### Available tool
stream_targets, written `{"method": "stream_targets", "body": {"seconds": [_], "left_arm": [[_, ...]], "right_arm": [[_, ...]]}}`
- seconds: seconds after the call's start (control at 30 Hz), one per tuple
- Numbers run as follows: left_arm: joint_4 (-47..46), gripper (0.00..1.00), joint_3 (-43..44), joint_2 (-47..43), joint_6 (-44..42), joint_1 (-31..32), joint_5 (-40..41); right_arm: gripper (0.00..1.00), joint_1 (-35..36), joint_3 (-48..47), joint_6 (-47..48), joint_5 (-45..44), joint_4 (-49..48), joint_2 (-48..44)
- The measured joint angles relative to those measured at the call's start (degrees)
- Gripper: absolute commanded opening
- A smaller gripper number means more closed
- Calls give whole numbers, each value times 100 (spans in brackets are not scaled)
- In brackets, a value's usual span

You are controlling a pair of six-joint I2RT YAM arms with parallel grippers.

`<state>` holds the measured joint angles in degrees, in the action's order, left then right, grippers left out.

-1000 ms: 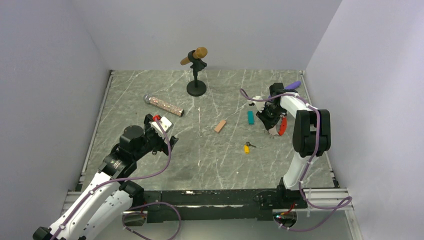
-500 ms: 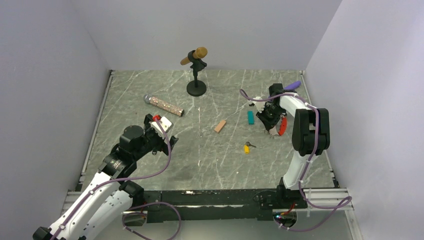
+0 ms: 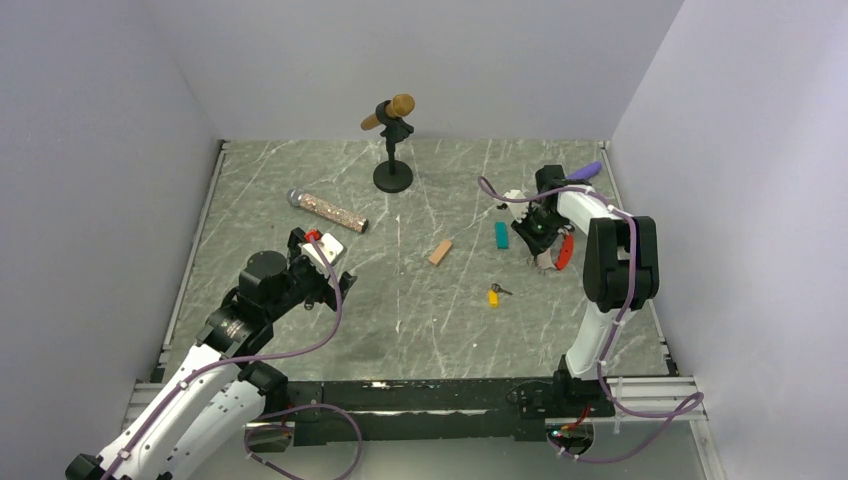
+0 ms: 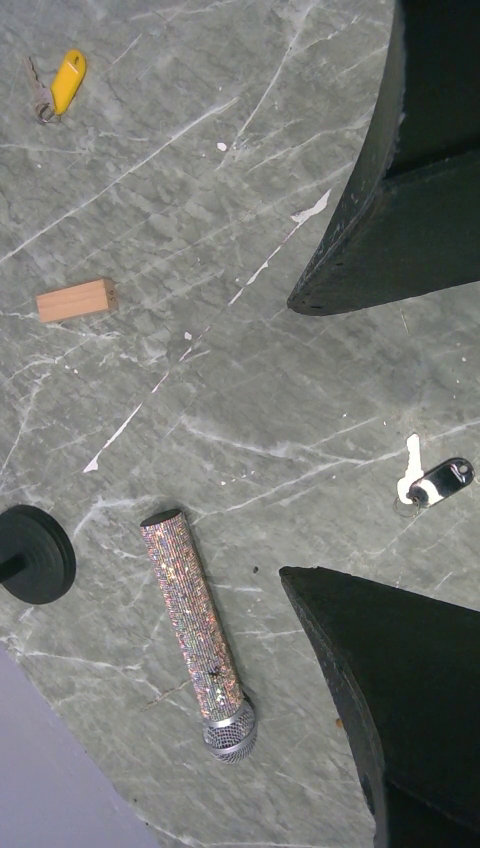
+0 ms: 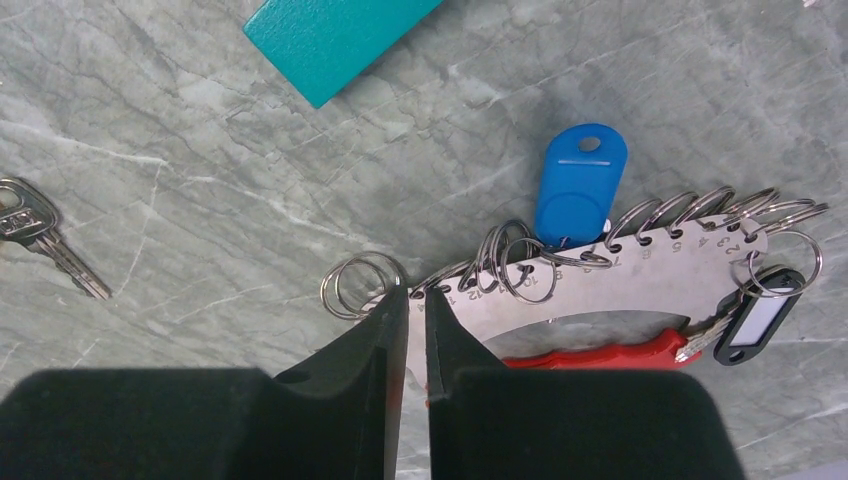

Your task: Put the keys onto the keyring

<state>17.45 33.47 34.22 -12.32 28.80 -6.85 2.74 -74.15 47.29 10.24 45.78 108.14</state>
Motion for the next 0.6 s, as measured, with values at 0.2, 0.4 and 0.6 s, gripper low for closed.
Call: {"method": "stream_targets", "body": {"seconds": [0.2, 0.4, 0.6], "left_arm": [[0, 99, 0, 0, 0, -2, 0], [0, 99, 0, 0, 0, -15, -2], [0, 99, 0, 0, 0, -26, -4]], "right_arm": [[8, 28, 0, -109, -114, -52, 0], [6, 31, -2, -238, -262, -136, 0], [7, -61, -2, -330, -404, -245, -4]]}}
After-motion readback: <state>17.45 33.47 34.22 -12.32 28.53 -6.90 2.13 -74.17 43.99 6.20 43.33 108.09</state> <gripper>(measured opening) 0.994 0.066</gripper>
